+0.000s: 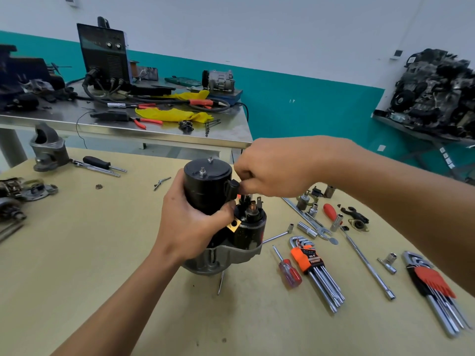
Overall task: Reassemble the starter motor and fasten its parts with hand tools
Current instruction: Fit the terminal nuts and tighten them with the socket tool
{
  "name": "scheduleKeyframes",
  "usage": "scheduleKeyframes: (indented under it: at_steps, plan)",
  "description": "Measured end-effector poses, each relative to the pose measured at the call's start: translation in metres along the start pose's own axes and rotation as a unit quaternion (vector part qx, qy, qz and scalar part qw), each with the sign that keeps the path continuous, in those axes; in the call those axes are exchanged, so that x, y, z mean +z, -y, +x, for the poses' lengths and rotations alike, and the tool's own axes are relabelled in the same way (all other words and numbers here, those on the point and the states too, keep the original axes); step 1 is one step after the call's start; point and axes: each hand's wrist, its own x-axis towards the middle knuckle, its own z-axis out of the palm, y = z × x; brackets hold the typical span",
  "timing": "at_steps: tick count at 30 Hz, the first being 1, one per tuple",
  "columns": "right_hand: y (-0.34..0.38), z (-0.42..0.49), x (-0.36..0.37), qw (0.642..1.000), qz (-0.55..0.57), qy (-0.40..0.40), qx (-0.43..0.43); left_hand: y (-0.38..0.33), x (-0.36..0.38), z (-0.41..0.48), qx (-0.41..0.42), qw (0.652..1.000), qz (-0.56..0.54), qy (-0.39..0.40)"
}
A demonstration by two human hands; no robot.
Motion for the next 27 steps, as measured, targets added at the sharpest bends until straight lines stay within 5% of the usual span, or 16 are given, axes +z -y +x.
scheduleKeyframes:
  at_steps: [6, 10, 12, 14, 16, 19, 27]
  plan:
    - [0.004, 0.001, 0.013, 0.996, -0.075, -0.039, 0.007, -0.001, -0.009, 0.003, 0.006, 0.999, 0.03, -0.023]
    - [-0.002, 0.016, 0.022, 0.997, 0.075, -0.032, 0.0, 0.0, -0.018, 0.006, 0.025, 0.998, 0.05, -0.025]
    - [-0.021, 0.026, 0.029, 0.973, 0.225, -0.057, 0.009, 0.001, -0.023, 0.009, 0.028, 0.998, 0.052, -0.031]
    - [-0.048, 0.039, 0.047, 0.959, 0.262, -0.099, 0.042, 0.004, -0.03, 0.013, 0.022, 0.998, 0.05, -0.038]
    - [-0.072, 0.052, 0.081, 0.987, 0.113, -0.089, 0.078, 0.006, -0.035, 0.016, 0.016, 0.998, 0.051, -0.044]
    - [-0.086, 0.068, 0.148, 0.995, -0.072, 0.045, 0.043, 0.008, -0.041, 0.019, 0.022, 0.997, 0.054, -0.041]
    - [-0.095, 0.099, 0.18, 0.975, -0.184, -0.007, -0.124, 0.009, -0.041, 0.021, 0.03, 0.998, 0.055, -0.025]
